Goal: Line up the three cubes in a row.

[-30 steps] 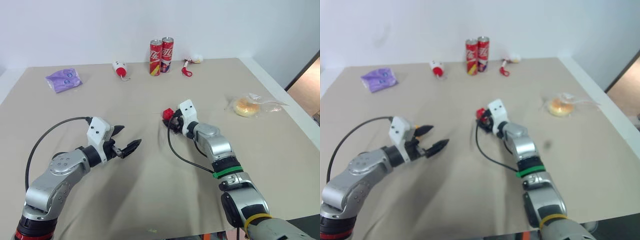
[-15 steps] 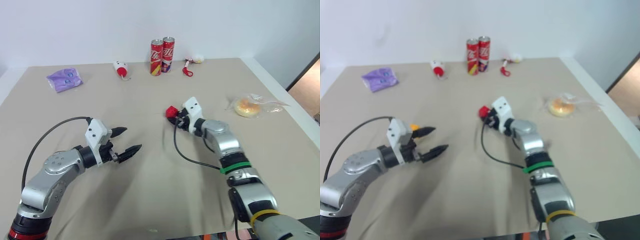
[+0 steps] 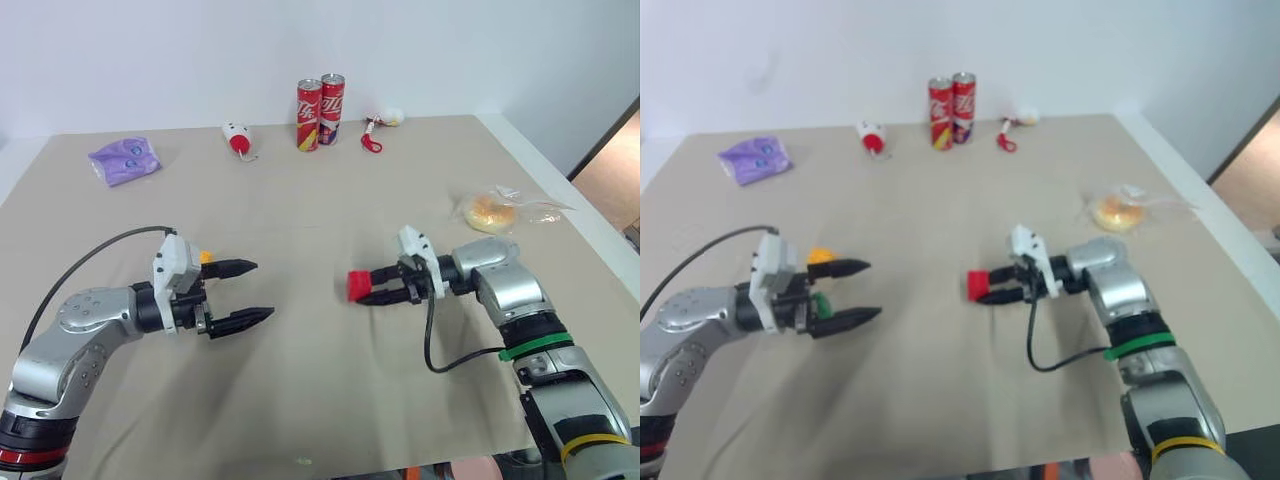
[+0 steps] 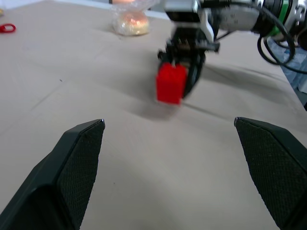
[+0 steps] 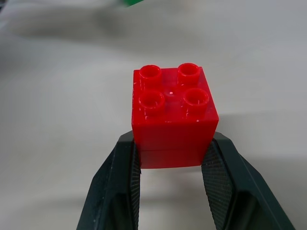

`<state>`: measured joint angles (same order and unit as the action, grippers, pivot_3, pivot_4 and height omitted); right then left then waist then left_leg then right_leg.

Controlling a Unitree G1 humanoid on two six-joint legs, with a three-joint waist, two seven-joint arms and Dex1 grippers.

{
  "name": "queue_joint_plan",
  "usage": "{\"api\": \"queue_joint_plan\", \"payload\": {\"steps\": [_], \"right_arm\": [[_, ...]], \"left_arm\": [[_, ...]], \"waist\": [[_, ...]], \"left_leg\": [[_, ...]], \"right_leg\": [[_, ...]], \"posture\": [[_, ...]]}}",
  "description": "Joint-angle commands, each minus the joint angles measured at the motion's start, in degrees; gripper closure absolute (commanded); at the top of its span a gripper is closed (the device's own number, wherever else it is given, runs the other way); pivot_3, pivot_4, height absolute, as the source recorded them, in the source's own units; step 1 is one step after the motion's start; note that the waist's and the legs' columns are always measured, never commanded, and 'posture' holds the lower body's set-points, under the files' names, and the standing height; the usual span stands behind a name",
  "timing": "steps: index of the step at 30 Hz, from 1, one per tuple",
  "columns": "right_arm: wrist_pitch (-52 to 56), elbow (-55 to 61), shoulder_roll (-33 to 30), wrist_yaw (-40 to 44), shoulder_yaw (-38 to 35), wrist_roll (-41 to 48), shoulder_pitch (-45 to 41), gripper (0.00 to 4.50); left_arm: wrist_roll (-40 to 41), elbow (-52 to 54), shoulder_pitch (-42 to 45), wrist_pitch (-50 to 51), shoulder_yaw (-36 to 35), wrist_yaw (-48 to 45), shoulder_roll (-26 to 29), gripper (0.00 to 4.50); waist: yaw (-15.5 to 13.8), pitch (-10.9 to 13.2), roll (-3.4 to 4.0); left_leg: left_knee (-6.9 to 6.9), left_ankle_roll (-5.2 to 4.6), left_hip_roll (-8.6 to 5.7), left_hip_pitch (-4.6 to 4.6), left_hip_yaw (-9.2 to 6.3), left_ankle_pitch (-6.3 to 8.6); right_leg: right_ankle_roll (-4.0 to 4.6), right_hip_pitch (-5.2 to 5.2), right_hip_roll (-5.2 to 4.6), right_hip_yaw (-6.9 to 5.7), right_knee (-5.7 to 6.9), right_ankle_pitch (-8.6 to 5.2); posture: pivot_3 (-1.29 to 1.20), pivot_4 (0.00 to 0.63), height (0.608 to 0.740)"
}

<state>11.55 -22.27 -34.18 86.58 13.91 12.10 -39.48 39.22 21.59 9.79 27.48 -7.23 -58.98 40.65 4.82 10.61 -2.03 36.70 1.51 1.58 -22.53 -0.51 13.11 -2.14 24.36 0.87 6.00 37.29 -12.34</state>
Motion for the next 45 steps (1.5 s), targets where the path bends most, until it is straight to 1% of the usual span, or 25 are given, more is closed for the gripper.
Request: {"api": "queue_joint_plan", "payload": {"steps": [1,3,5,12,14,19,27,32,34,35,37,39,40,41,43,45], "right_arm": [[-1.3,4.0,0.5,2.9,1.8,0.4,0.8,3.29],[-2.8,3.3,0.9,3.0,2.7,-0.2,0.7,3.29],[-4.3,1.9,1.3,3.0,3.3,-0.8,0.0,3.29],[-11.1,-6.5,2.1,-1.4,1.4,-3.0,-2.8,3.29],[-12.1,-8.6,2.8,-3.6,0.3,-3.0,-3.4,3.29],[-14.9,-12.1,3.5,-6.0,-0.9,-3.8,-4.0,3.29],[-17.2,-13.0,2.7,-5.0,-0.4,-4.3,-3.1,3.29],[-18.1,-14.0,2.4,-2.8,1.0,-5.4,-3.3,3.29],[-17.8,-14.8,2.4,-1.9,1.3,-5.8,-3.6,2.22],[-17.7,-15.2,2.5,-1.7,1.4,-5.9,-3.9,1.94],[-17.8,-16.1,2.9,-2.0,1.2,-6.4,-4.5,1.19],[-18.2,-17.2,3.2,-2.8,1.2,-7.2,-5.2,0.59],[-18.5,-17.6,3.2,-2.7,1.3,-7.5,-5.4,0.16],[-18.6,-17.9,2.9,-2.2,1.4,-7.6,-5.7,0.01],[-18.9,-18.5,2.5,-1.6,1.5,-7.9,-6.2,0.01],[-19.7,-19.7,2.2,-1.8,1.2,-8.3,-7.2,0.01]], "left_arm": [[0.1,1.5,-0.7,-1.9,-2.6,-0.7,1.3,0.0],[-3.5,0.8,-1.9,-5.6,-2.0,-1.7,2.0,0.0],[-4.5,1.1,-3.5,-6.9,-2.0,-2.2,2.5,0.0],[-3.8,3.5,-6.6,-6.6,-3.3,-0.8,2.4,0.0],[-3.4,4.1,-7.0,-6.2,-3.3,-0.1,2.0,0.0],[-2.5,4.9,-7.0,-5.6,-3.2,1.3,1.4,0.0],[-1.9,4.5,-5.3,-4.8,-2.9,2.2,1.4,0.0],[-1.5,4.1,-4.1,-4.5,-2.8,2.6,1.2,0.0],[-1.4,4.0,-3.5,-4.4,-2.7,2.9,1.0,0.0],[-1.5,4.0,-3.4,-4.3,-2.6,3.0,0.9,0.0],[-1.6,4.0,-3.3,-4.4,-2.5,3.2,0.8,0.0],[-1.6,4.3,-3.4,-4.4,-2.5,3.4,0.7,0.0],[-1.5,4.4,-3.6,-4.4,-2.5,3.4,0.7,0.0],[-1.5,4.6,-3.8,-4.4,-2.7,3.4,0.8,0.0],[-1.4,4.7,-3.9,-4.4,-2.7,3.5,0.9,0.0],[-1.3,4.6,-3.8,-4.4,-2.9,3.6,1.0,0.0]], "waist": [[0.0,0.0,0.0],[0.0,0.0,0.0],[-0.1,0.0,0.0],[-0.3,0.0,0.0],[-0.3,0.0,0.0],[-0.3,0.0,0.0],[-0.3,0.0,0.0],[-0.3,0.0,0.0],[-0.3,0.0,0.0],[-0.3,0.0,0.0],[-0.3,0.0,-0.01],[-0.2,0.0,-0.01],[-0.2,0.0,-0.01],[-0.1,0.0,-0.01],[-0.1,0.0,-0.01],[-0.1,0.0,-0.01]], "left_leg": [[0.0,0.0,0.0,0.0,0.0,0.0],[0.0,0.0,-0.01,0.0,0.01,0.0],[-0.01,0.0,-0.01,0.0,0.02,0.0],[0.03,0.0,-0.02,-0.01,0.04,0.0],[0.02,0.0,-0.01,0.0,0.04,0.0],[0.02,0.0,-0.01,0.0,0.03,0.0],[0.05,0.01,-0.01,0.01,0.04,-0.01],[0.05,0.01,-0.01,0.01,0.04,-0.01],[0.05,0.01,-0.01,0.01,0.03,-0.01],[0.05,0.01,-0.01,0.01,0.03,-0.01],[0.05,0.01,-0.01,0.02,0.03,-0.01],[0.09,0.01,-0.01,0.07,0.04,-0.01],[0.13,0.01,0.0,0.11,0.05,-0.01],[0.17,-0.03,0.01,0.17,0.09,-0.07],[0.21,-0.09,0.0,0.2,0.13,-0.2],[0.25,-0.1,-0.03,0.2,0.15,-0.4]], "right_leg": [[0.0,0.0,-0.01,0.0,0.0,0.0],[0.0,0.0,-0.02,0.02,0.0,0.0],[0.01,0.01,-0.02,0.02,0.0,-0.01],[0.03,0.01,-0.06,-0.01,0.0,0.0],[0.04,0.0,-0.05,-0.01,0.0,0.0],[0.06,0.0,-0.05,0.0,0.0,0.02],[0.05,-0.02,-0.05,-0.01,0.01,0.05],[0.05,-0.02,-0.05,0.0,0.01,0.05],[0.05,-0.03,-0.05,-0.01,0.01,0.04],[0.05,-0.03,-0.05,-0.01,0.01,0.04],[0.05,-0.05,-0.06,0.0,0.01,0.04],[0.05,-0.09,-0.05,0.0,0.01,0.08],[0.06,-0.13,-0.05,0.0,0.01,0.13],[0.08,-0.17,-0.04,0.02,0.01,0.23],[0.26,-0.19,-0.04,0.06,0.01,0.26],[0.22,-0.2,-0.05,0.1,0.01,0.42]], "posture": [[0.0,0.15,0.74],[0.0,0.15,0.74],[0.0,0.15,0.74],[0.0,0.15,0.74],[0.0,0.15,0.74],[0.0,0.15,0.74],[0.0,0.15,0.74],[0.0,0.15,0.74],[0.0,0.15,0.74],[0.0,0.15,0.74],[0.0,0.15,0.74],[0.0,0.15,0.74],[0.0,0.15,0.74],[0.0,0.15,0.74],[0.0,0.15,0.74],[0.0,0.15,0.74]]}}
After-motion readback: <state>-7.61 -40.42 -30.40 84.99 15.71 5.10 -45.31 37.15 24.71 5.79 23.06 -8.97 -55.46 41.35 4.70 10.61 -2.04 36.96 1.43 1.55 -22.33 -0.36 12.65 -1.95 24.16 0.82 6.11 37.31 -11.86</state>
